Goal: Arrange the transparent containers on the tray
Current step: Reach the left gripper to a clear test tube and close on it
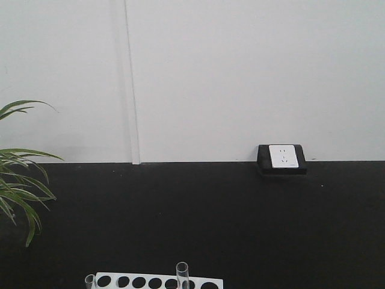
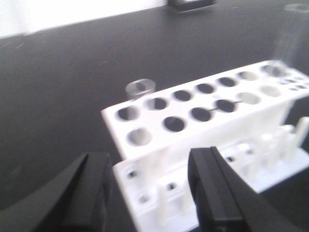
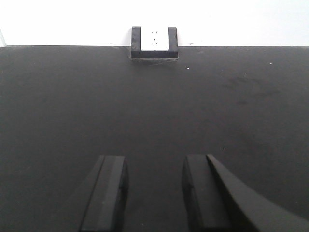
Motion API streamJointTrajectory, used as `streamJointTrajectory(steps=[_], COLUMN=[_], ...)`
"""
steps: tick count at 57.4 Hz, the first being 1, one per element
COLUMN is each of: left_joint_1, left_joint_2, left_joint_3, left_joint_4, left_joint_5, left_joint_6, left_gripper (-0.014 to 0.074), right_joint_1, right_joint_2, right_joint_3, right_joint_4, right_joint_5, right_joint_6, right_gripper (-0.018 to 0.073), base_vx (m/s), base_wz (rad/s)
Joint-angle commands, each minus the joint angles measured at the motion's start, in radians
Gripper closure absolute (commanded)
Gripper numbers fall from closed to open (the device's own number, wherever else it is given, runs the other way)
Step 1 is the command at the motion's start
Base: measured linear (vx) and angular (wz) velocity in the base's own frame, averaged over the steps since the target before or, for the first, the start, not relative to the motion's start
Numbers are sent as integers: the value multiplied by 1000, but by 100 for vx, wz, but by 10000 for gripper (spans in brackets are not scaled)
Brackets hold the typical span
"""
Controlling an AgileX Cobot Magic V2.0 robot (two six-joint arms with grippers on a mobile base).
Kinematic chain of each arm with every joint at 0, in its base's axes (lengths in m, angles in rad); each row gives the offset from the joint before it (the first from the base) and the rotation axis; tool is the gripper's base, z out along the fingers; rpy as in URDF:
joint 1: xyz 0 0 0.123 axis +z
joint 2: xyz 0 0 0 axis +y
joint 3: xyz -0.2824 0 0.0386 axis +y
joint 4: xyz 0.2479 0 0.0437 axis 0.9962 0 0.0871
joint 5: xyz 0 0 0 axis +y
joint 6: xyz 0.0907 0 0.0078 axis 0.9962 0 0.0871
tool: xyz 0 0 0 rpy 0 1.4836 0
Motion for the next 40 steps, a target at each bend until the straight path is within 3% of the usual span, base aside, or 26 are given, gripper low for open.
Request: streamJointTrajectory(steps=[1,17,40], left_joint_1=[-6,-6,-6], left_joint_2=[52,196,311], left_joint_3=[-27,-99,-202], left_joint_4=[-15,-36,-36], left_joint_5=[-161,-245,-254], left_joint_6=[-12,-17,-17], left_gripper=[91,66,66], right_joint_1=[1,1,1], right_joint_2=[8,8,8], right_joint_3=[-32,-32,-32], right_joint_4=[-16,-16,-16], right_joint_5=[-85,-85,-84], right_joint_6=[-4,-4,-4], right_gripper=[192,192,192], base_vx=[0,0,0], base_wz=[0,0,0])
